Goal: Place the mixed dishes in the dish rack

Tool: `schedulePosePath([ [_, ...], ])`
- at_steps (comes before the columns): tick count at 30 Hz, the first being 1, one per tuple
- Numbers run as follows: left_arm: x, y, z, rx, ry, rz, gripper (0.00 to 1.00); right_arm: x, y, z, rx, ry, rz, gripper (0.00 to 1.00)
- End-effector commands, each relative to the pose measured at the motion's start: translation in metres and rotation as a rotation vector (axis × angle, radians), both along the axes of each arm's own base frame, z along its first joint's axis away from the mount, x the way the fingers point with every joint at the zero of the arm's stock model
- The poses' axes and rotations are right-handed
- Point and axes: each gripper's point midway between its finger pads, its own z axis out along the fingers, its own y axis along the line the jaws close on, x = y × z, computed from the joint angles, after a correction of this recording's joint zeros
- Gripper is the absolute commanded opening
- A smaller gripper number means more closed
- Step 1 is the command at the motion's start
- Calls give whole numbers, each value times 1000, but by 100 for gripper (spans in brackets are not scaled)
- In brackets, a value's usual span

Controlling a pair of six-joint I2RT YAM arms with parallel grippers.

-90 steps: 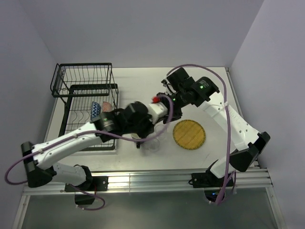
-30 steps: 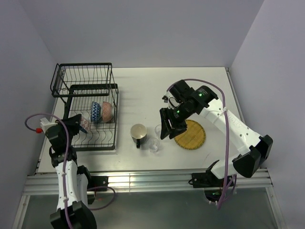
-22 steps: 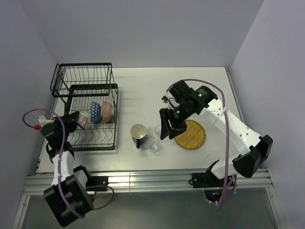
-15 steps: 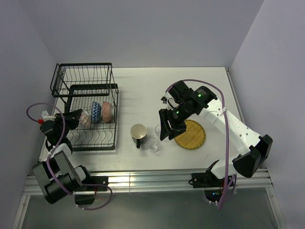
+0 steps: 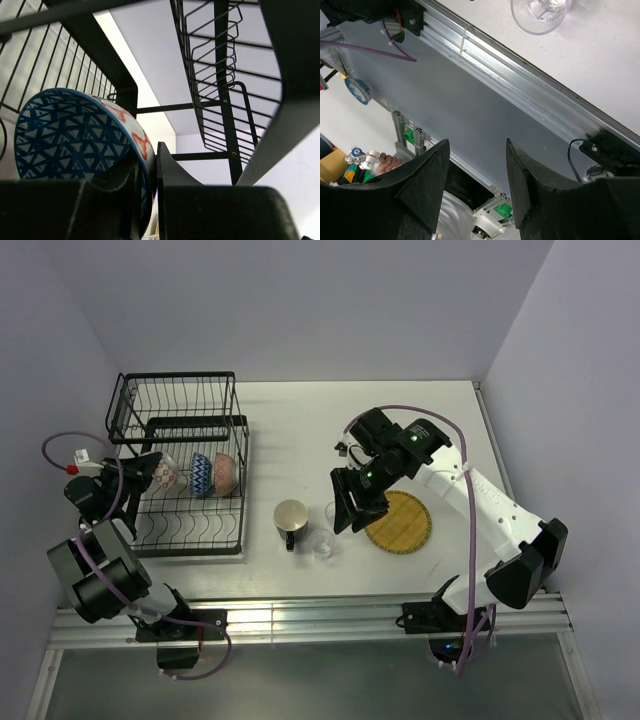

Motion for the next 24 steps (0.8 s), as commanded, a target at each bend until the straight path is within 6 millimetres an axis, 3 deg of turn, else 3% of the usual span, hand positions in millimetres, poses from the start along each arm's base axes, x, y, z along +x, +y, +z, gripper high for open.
schedulePosePath([
  [1, 5, 4, 25, 87, -118, -75, 0, 5, 6, 10, 24, -36, 21, 56],
  [6, 1, 5, 10, 6, -112, -161, 0, 8, 12, 9, 29, -22, 23, 56],
  [14, -2, -1, 21, -22, -217, -255, 0, 13, 20, 8, 43, 0, 21, 56],
  [24, 8, 6, 2, -44, -169, -274, 0, 20, 24, 11, 45, -3, 8, 56],
])
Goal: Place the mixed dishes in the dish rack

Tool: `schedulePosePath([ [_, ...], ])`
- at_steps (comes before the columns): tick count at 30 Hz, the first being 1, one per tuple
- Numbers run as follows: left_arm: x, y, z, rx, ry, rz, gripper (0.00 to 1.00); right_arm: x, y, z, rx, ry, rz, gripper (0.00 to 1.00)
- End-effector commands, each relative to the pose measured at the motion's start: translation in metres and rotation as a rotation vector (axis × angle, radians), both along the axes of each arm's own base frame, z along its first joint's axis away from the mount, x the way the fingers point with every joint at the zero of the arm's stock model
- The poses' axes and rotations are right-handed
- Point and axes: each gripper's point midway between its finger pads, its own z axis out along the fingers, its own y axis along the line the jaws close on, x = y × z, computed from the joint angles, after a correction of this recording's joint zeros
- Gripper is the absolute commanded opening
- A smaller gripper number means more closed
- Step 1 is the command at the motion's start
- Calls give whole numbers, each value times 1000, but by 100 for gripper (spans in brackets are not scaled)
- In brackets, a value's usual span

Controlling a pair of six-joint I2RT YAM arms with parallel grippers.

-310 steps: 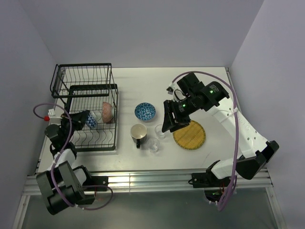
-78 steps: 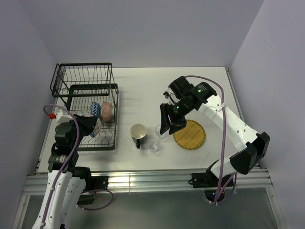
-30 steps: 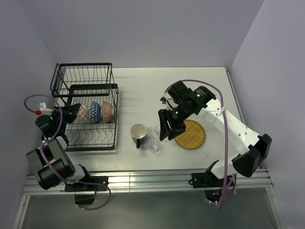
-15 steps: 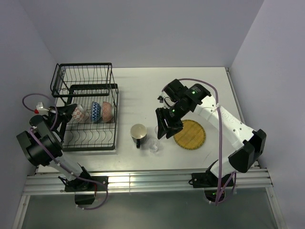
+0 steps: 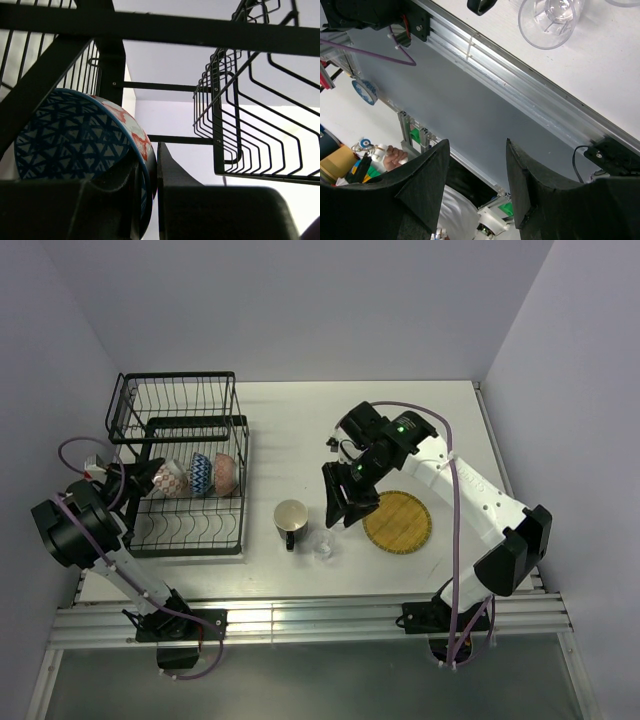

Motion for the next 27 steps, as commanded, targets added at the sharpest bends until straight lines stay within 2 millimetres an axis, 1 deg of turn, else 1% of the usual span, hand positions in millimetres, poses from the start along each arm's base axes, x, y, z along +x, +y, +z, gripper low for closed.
schedulePosePath([
  [1, 3, 3, 36, 245, -256, -32, 0, 6, 8, 13, 40, -32, 0, 56],
  [2, 6, 5, 35, 255, -254, -38, 0, 5, 8, 12, 38, -29, -1, 56],
  [3, 9, 6, 29, 234, -218, -41, 0, 5, 8, 12, 39, -27, -2, 56],
  [6, 16, 13, 22, 274, -197, -57, 0, 6, 8, 12, 37, -27, -8, 56],
  [7, 20, 16, 15, 284, -167, -66, 0, 6, 9, 12, 36, -27, -11, 56],
  [9, 24, 20, 9, 307, -130, -72, 0, 7, 9, 11, 35, -26, -14, 56],
  [10, 26, 23, -1, 326, -82, -89, 0, 7, 10, 12, 36, -24, -17, 56],
  [11, 27, 25, -5, 338, -68, -96, 0, 7, 10, 12, 38, -22, -19, 56],
  [12, 25, 22, -4, 321, -68, -120, 0, 8, 11, 12, 42, -22, -24, 56],
  [13, 26, 21, 2, 336, -108, -126, 0, 8, 11, 12, 43, -20, -26, 56],
  [15, 21, 16, 4, 290, -113, -148, 0, 8, 13, 11, 52, -13, -32, 56],
  [19, 15, 9, 12, 289, -149, -162, 0, 9, 16, 13, 63, -11, -39, 56],
  [20, 14, 8, 19, 315, -187, -164, 0, 10, 16, 13, 65, -14, -42, 56],
  [22, 8, 3, 24, 272, -190, -175, 0, 10, 17, 14, 65, -14, -46, 56],
  [23, 7, 2, 33, 313, -251, -173, 0, 11, 17, 14, 66, -13, -50, 56],
  [24, 3, -2, 36, 258, -233, -176, 0, 11, 18, 14, 67, -13, -52, 56],
  [25, 2, -3, 40, 255, -248, -178, 0, 10, 17, 14, 69, -13, -55, 56],
  [26, 1, -4, 38, 239, -249, -180, 0, 10, 18, 14, 71, -15, -56, 56],
  [27, -2, -6, 44, 226, -270, -184, 0, 10, 18, 14, 71, -14, -57, 56],
])
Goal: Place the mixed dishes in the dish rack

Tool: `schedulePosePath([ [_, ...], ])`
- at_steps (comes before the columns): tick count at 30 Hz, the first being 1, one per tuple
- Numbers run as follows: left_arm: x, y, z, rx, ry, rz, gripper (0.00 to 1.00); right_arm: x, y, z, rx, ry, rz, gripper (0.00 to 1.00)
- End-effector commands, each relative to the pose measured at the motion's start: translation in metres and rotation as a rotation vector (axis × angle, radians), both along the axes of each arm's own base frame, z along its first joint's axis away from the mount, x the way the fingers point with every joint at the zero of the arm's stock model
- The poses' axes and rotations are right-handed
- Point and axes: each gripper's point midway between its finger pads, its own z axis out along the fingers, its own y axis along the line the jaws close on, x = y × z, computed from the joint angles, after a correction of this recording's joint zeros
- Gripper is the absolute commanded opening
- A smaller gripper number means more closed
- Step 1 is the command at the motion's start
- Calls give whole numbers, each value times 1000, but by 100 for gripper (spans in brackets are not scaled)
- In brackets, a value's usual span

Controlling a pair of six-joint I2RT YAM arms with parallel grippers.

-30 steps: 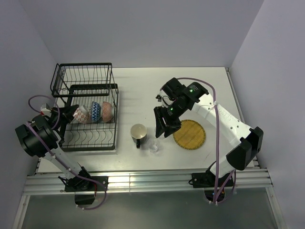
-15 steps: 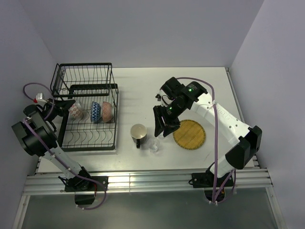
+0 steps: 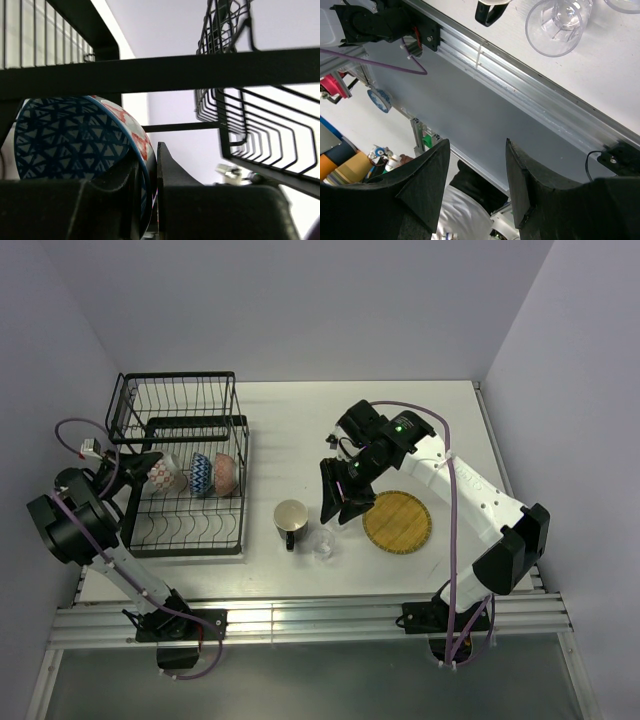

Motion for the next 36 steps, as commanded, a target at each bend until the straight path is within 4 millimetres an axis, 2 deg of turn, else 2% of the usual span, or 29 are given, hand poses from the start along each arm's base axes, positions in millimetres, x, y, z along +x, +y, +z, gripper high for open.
schedulePosePath([
  [1, -13, -11, 30, 37, -162, -62, 0, 4, 8, 13, 53, -34, -5, 56],
  [3, -17, -14, 35, 17, -180, -74, 0, 3, 8, 14, 55, -34, -7, 56],
  [16, -6, -5, 12, 39, -129, -66, 0, 4, 7, 13, 53, -37, -13, 56],
  [17, -3, -3, 1, 45, -95, -61, 0, 4, 7, 12, 48, -36, -11, 56],
  [20, 7, 6, -5, 111, -63, -41, 0, 3, 6, 11, 45, -37, -8, 56],
  [21, 10, 11, -25, 150, 15, -46, 0, 4, 6, 11, 43, -36, -7, 56],
  [23, 13, 17, -42, 279, 56, -53, 0, 3, 6, 9, 41, -36, -2, 56],
  [27, 12, 15, -46, 210, 106, -71, 1, 3, 7, 7, 40, -32, 7, 56],
  [29, 10, 13, -53, 203, 129, -63, 9, 4, 6, 7, 38, -33, 11, 56],
  [30, 9, 13, -55, 206, 133, -60, 17, 4, 7, 7, 39, -34, 13, 56],
  [32, 6, 12, -57, 215, 142, -55, 20, 4, 7, 7, 37, -37, 18, 56],
  [35, 1, 9, -61, 215, 160, -48, 36, 6, 6, 5, 32, -38, 23, 56],
  [36, 0, 9, -63, 218, 169, -42, 45, 6, 7, 3, 27, -33, 24, 56],
])
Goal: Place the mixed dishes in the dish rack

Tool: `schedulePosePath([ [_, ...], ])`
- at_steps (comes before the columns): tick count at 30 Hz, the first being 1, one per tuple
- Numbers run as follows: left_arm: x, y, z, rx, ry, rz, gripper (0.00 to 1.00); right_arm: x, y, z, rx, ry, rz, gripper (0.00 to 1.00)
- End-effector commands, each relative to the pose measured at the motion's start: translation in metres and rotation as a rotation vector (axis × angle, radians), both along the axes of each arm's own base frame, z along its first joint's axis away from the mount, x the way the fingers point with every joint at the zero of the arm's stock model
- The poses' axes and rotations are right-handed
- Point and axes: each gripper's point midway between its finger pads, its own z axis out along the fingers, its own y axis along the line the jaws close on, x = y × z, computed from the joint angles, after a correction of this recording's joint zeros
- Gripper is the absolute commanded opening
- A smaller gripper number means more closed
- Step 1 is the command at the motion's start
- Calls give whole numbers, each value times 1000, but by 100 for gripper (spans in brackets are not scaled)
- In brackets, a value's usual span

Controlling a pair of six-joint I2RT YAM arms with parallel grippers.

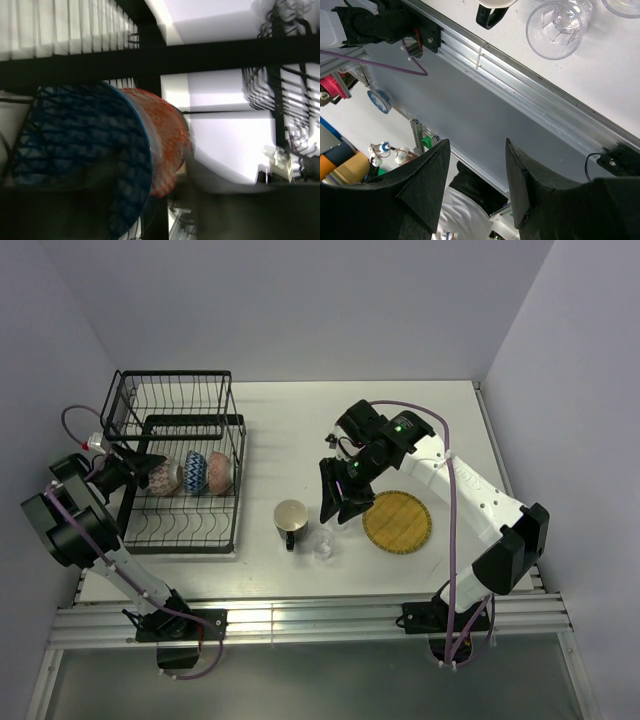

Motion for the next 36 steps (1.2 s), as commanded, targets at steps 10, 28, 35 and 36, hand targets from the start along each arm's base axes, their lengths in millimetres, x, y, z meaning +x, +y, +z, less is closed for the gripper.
schedulePosePath([
  [10, -23, -8, -5, 73, 39, 113, 99, 15, 12, -2, 20, -34, 36, 56],
  [28, -63, -11, 24, 161, 52, 255, 99, 31, 18, -22, -19, -47, 30, 56],
  [35, -72, -6, 0, 173, 139, 278, 99, 27, 14, -24, -24, -49, 22, 56],
  [36, -71, -6, 3, 180, 114, 280, 99, 26, 13, -25, -25, -47, 24, 56],
])
